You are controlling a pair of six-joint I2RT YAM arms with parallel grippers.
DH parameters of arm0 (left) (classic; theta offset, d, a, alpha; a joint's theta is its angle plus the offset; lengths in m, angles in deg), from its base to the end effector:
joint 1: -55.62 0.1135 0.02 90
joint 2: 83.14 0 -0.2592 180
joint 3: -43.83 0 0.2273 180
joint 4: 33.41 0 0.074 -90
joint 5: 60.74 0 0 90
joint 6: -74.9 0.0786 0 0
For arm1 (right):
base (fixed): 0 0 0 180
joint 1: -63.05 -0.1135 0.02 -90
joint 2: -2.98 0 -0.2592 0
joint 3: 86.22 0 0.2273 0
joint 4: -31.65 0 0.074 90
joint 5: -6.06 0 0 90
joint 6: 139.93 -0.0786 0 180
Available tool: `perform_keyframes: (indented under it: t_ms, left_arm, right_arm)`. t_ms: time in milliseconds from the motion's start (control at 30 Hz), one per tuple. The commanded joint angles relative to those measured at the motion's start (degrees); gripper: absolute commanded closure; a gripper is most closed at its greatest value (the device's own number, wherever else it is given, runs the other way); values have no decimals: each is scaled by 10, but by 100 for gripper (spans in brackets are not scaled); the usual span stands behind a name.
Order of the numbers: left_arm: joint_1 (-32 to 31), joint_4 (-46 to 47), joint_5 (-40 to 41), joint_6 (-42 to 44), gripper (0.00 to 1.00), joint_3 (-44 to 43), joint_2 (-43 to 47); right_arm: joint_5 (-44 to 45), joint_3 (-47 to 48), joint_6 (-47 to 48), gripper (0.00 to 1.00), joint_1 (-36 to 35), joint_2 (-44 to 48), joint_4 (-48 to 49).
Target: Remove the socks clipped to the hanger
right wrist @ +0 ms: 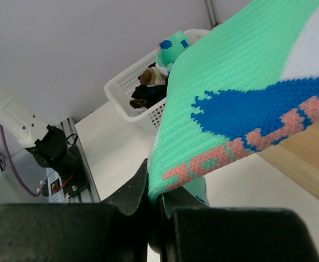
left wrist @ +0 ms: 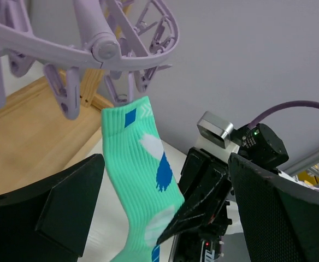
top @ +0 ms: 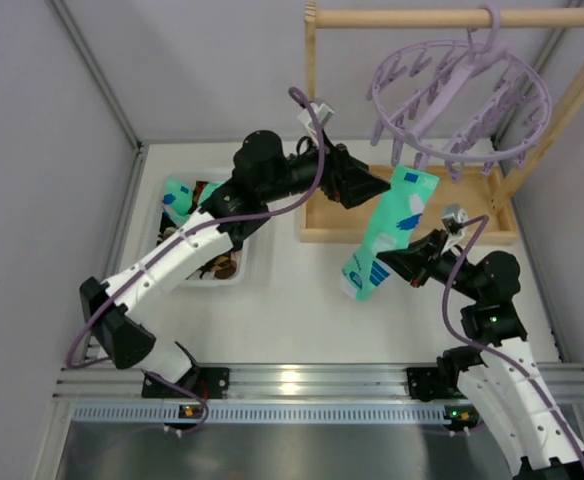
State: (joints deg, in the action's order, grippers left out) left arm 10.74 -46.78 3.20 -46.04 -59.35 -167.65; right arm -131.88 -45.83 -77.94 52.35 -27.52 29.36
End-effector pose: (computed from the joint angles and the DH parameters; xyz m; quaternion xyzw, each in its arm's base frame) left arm 0.2269 -0.2746 0.4576 0.2450 0.6312 -0.5622 0.4748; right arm 0.1328 0.0845 0.3008 -0.2116 0.6410 0.4803 0.5600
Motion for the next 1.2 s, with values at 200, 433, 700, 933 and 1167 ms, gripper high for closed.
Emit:
perform_keyframes:
  t_ms: [200, 433, 700, 933, 1167]
  left_arm:
    - [-35, 49, -30, -18, 4, -171, -151]
    - [-57, 62, 0, -10, 10, -215, -209]
    - [-65, 62, 33, 11, 19, -249, -252]
    - [-70, 67, 46, 25, 20, -269, -270]
    - [-70, 73, 46, 33, 19, -287, -275]
  right_arm:
    - [-22, 55, 53, 100, -6, 37, -86]
    - [-34, 46, 51, 100, -5, 42, -81]
    - [-59, 44, 34, 100, -5, 55, -60]
    - [-72, 42, 37, 100, -5, 58, -62]
    - [-78, 37, 50, 100, -5, 61, -72]
